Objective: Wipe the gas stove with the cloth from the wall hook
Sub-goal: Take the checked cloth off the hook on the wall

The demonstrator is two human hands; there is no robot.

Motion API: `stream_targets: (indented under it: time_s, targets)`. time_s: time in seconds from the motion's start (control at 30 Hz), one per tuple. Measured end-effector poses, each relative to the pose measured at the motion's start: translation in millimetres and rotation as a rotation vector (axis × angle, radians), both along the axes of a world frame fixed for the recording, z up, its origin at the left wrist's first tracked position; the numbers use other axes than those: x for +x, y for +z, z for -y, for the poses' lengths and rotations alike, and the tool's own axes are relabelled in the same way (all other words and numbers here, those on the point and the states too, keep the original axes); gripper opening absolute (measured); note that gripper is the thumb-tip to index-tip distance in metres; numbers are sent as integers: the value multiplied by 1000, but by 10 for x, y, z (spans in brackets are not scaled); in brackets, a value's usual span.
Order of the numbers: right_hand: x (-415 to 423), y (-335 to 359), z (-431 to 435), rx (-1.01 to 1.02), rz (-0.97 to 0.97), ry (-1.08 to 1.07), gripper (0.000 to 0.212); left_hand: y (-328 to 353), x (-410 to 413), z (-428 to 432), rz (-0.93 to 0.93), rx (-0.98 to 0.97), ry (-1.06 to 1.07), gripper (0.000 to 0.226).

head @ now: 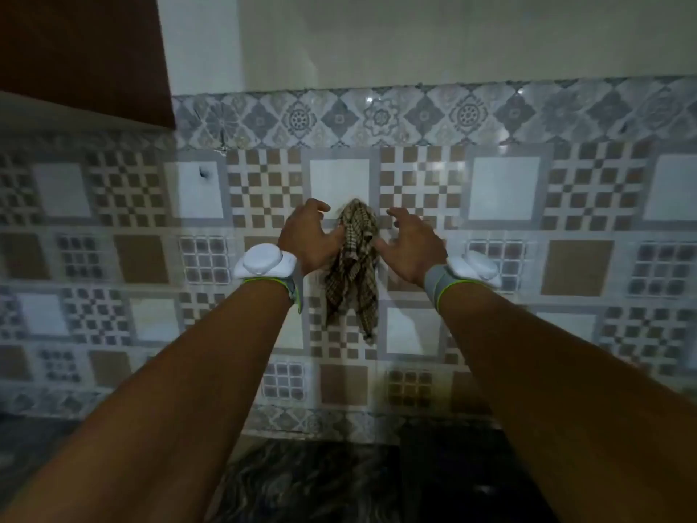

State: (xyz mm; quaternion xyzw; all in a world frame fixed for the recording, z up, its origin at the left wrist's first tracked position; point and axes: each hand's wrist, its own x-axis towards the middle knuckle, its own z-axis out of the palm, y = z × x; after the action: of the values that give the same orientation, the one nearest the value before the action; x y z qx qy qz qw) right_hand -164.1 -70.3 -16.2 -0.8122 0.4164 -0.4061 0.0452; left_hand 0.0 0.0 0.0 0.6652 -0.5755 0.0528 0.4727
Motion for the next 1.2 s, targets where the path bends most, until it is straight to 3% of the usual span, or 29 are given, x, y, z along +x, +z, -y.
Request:
stream_targets:
  time_s: [0.17,0.23,0.33,0.47,0.57,0.83,1.2]
  targets:
    - [272,-87,286,203,164,89,56,-111,176,370,-188,254,-56,61]
    - [361,-103,359,266,235,108,45,-172,245,481,-247,256,-104,51]
    - [476,-98,441,235,375,106,27,-198,316,587,-239,130,-73,18]
    - [508,64,343,110,573,99,19,-13,216,531,-212,-162,-11,19]
    - [396,242,209,2,609,37,22,195,15,444,-195,-265,-51,20]
    - [-891,269,-409,15,617,-47,18,184,-1124,-56,-186,-210,-175,20]
    - [-3020,-605,-1409,148,453,-149,13,-760,-3120,-957,-231,-29,-281,14]
